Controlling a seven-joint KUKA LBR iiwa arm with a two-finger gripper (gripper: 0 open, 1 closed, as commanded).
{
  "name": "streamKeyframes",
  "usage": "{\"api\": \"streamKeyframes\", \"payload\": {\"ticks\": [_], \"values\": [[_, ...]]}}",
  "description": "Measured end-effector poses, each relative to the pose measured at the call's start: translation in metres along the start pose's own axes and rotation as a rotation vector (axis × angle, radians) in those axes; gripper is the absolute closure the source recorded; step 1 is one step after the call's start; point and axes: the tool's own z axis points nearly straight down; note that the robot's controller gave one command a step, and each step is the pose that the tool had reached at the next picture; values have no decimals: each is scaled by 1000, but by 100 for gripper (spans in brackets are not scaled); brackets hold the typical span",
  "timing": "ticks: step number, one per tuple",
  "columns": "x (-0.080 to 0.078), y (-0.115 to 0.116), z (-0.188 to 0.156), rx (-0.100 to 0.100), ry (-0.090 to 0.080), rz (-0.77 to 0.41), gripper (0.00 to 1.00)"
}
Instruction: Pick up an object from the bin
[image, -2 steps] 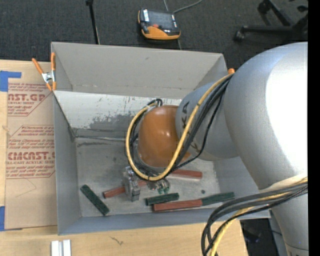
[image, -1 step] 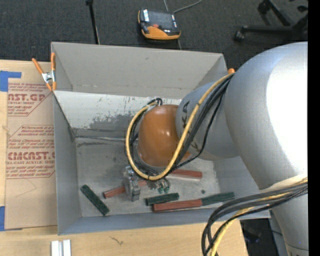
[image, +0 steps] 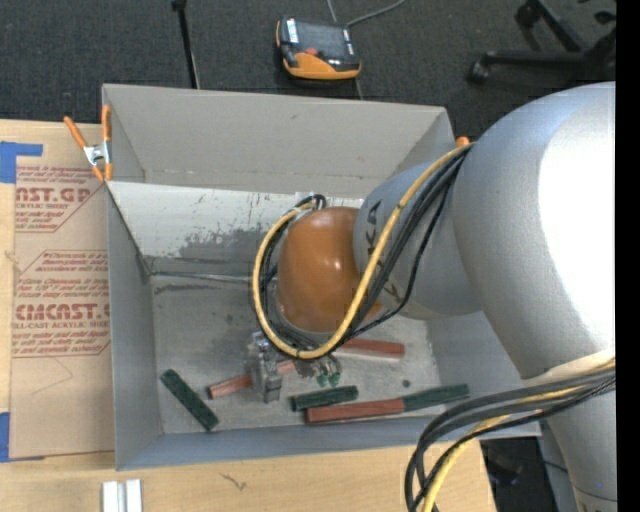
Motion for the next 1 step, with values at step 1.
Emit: {"api": "streamKeyframes", "payload": {"ticks": [1], "values": [[3,0,-11,0,12,0,100]]}}
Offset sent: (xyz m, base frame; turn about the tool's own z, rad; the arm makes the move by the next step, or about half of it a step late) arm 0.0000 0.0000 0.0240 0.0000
